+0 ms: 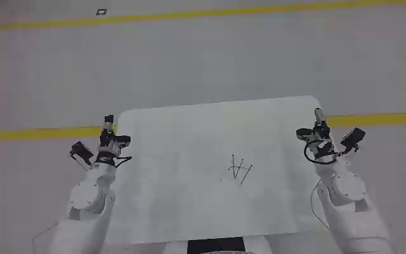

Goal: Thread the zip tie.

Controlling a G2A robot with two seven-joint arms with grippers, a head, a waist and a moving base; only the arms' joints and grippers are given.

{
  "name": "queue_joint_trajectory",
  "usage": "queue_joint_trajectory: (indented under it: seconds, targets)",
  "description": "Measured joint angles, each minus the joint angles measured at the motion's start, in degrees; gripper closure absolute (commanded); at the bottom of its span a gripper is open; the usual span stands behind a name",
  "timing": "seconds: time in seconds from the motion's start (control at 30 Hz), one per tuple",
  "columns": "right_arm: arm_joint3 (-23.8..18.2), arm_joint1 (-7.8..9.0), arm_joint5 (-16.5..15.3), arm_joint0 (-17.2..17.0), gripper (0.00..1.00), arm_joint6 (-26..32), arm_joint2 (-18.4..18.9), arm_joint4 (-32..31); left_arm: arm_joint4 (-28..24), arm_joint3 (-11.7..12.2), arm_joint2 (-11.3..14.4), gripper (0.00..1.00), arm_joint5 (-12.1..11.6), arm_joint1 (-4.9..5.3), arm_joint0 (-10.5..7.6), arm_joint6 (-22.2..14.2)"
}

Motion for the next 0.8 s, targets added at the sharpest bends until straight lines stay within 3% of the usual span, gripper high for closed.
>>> queue_joint_trajectory:
  seconds: [0.03,0.07,0.1,0.13,0.17,0.2,0.23,0.27,0.3,0.33,0.37,0.4,0.43,0.5,0.53,0.63,0.7,0.8]
  targets:
    - [0.00,0.00,0.00,0.00,0.00,0.00,0.00,0.00,0.00,0.00,0.00,0.00,0.00,0.00,0.00,0.00]
    - [0.00,0.00,0.00,0.00,0.22,0.00,0.00,0.00,0.00,0.00,0.00,0.22,0.00,0.00,0.00,0.00]
    - [0.00,0.00,0.00,0.00,0.22,0.00,0.00,0.00,0.00,0.00,0.00,0.22,0.00,0.00,0.00,0.00]
    - [0.00,0.00,0.00,0.00,0.00,0.00,0.00,0.00,0.00,0.00,0.00,0.00,0.00,0.00,0.00,0.00]
    - [0.00,0.00,0.00,0.00,0.00,0.00,0.00,0.00,0.00,0.00,0.00,0.22,0.00,0.00,0.00,0.00]
    - [0.00,0.00,0.00,0.00,0.00,0.00,0.00,0.00,0.00,0.00,0.00,0.22,0.00,0.00,0.00,0.00]
    - [0.00,0.00,0.00,0.00,0.22,0.00,0.00,0.00,0.00,0.00,0.00,0.00,0.00,0.00,0.00,0.00]
    - [0.00,0.00,0.00,0.00,0.00,0.00,0.00,0.00,0.00,0.00,0.00,0.00,0.00,0.00,0.00,0.00]
    - [0.00,0.00,0.00,0.00,0.22,0.00,0.00,0.00,0.00,0.00,0.00,0.00,0.00,0.00,0.00,0.00]
    - [0.00,0.00,0.00,0.00,0.00,0.00,0.00,0.00,0.00,0.00,0.00,0.00,0.00,0.00,0.00,0.00]
    - [0.00,0.00,0.00,0.00,0.22,0.00,0.00,0.00,0.00,0.00,0.00,0.22,0.00,0.00,0.00,0.00]
    - [0.00,0.00,0.00,0.00,0.22,0.00,0.00,0.00,0.00,0.00,0.00,0.22,0.00,0.00,0.00,0.00]
    - [0.00,0.00,0.00,0.00,0.00,0.00,0.00,0.00,0.00,0.00,0.00,0.22,0.00,0.00,0.00,0.00]
    - [0.00,0.00,0.00,0.00,0.00,0.00,0.00,0.00,0.00,0.00,0.00,0.22,0.00,0.00,0.00,0.00]
    - [0.00,0.00,0.00,0.00,0.00,0.00,0.00,0.00,0.00,0.00,0.00,0.00,0.00,0.00,0.00,0.00]
    - [0.00,0.00,0.00,0.00,0.00,0.00,0.00,0.00,0.40,-0.55,0.52,0.00,0.38,0.05,-0.38,-0.51]
    - [0.00,0.00,0.00,0.00,0.00,0.00,0.00,0.00,1.46,-1.98,2.29,0.00,1.70,0.19,-1.49,-4.03]
    - [0.00,0.00,0.00,0.00,0.00,0.00,0.00,0.00,3.10,-2.48,3.90,0.00,3.99,0.46,-2.34,-12.32]
